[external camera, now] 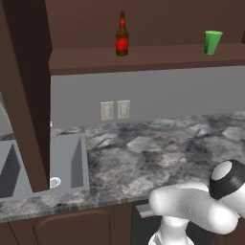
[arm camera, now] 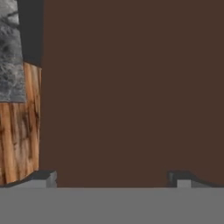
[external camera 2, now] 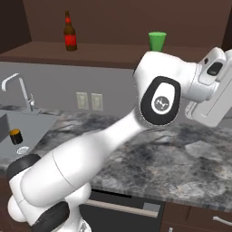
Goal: Open the cabinet directly in front. Then move the beer and the cup to the dining counter with the candle on it.
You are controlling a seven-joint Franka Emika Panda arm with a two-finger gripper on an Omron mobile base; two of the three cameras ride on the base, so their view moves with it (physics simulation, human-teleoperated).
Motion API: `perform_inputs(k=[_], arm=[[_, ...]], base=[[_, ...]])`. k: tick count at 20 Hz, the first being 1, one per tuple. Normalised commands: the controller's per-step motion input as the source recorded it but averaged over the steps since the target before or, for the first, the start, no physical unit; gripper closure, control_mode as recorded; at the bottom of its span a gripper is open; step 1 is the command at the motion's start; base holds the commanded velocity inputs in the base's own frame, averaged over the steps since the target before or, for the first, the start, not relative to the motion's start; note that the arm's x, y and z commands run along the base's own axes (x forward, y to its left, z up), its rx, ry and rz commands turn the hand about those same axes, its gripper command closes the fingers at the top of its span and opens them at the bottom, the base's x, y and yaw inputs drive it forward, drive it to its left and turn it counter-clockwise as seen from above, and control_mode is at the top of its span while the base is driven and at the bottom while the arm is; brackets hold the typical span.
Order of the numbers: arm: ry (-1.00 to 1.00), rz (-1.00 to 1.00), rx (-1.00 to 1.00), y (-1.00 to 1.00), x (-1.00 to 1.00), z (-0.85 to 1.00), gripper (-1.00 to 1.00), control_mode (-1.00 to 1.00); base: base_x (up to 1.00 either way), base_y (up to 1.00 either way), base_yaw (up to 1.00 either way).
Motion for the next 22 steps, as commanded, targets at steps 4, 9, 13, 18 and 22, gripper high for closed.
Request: perform_inputs(k=[4,9,13,18,22], arm=[[0.00,0.00,0.00,0.68,-0.53,0.00,-1.00,-1.00],[0.00,0.00,0.00,1.00,-0.54,0.00,-1.00,-1.00],[0.00,0.00,0.00,1.00,-0.46,0.00,-1.00,-1.00],[-0.01,0.00,0.06,1.00,-0.33,0.01,-1.00,-1.00],[0.00,0.03,0.15,1.00,-0.11,0.00,-1.00,-1.00]], base=[[0.00,0.00,0.00],[0.00,0.00,0.00],[0.00,0.00,0.00],[0.00,0.00,0.00],[0.00,0.00,0.00]])
